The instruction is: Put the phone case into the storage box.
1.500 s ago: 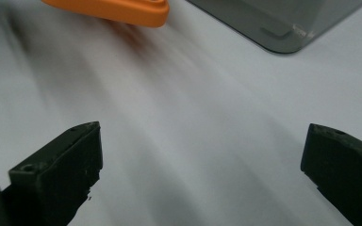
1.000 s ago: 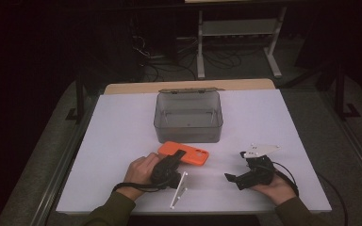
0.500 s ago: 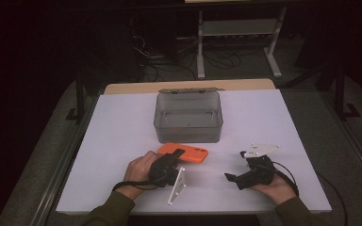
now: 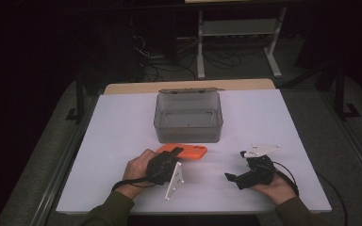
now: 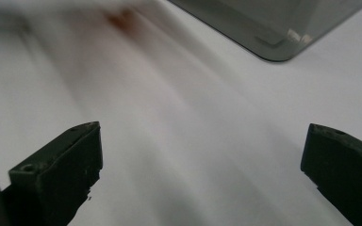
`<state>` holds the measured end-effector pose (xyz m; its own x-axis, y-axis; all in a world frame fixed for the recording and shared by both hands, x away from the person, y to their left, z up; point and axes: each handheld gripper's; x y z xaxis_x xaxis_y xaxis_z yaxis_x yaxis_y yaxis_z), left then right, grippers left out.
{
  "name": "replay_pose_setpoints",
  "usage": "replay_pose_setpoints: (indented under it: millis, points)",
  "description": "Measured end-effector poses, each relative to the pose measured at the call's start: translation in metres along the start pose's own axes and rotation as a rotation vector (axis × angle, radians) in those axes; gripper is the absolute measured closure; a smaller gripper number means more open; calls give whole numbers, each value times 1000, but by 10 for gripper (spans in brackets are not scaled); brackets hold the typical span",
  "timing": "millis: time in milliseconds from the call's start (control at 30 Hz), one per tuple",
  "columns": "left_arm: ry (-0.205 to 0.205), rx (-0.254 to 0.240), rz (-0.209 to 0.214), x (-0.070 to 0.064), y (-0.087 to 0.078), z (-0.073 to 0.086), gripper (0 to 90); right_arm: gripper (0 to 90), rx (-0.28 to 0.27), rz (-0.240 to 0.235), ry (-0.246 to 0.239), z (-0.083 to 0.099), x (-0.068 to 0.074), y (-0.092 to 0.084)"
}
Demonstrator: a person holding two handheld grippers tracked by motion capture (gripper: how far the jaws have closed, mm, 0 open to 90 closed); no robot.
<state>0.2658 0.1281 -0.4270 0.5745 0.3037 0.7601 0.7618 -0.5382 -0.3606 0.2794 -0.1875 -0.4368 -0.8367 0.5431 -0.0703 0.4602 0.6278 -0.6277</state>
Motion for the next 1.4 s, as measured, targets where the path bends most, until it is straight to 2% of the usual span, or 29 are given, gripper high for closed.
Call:
replay_pose_setpoints:
  millis: [133,467,800,1400]
  points:
    - [-20,0,7,2,0,1,792,0,0,1,-2,0,0,0]
    - [-115,-14,31,9,-1,3,792,0,-2,2,-1,0,0,0]
    - [-229,-20,66,17,-1,8,792,0,0,3,-2,0,0,0]
    - [-364,-35,101,28,-2,15,792,0,-7,5,-6,0,0,-1]
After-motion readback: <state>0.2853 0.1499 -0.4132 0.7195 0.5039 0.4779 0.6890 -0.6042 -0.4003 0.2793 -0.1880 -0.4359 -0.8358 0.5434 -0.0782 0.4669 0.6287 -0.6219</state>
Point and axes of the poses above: each handheld gripper's, and its own axes: y roughly forward along the jaws, z roughly out of its underside, x roughly to its left, and after that the axes turned 12 degrees about -y, right-handed
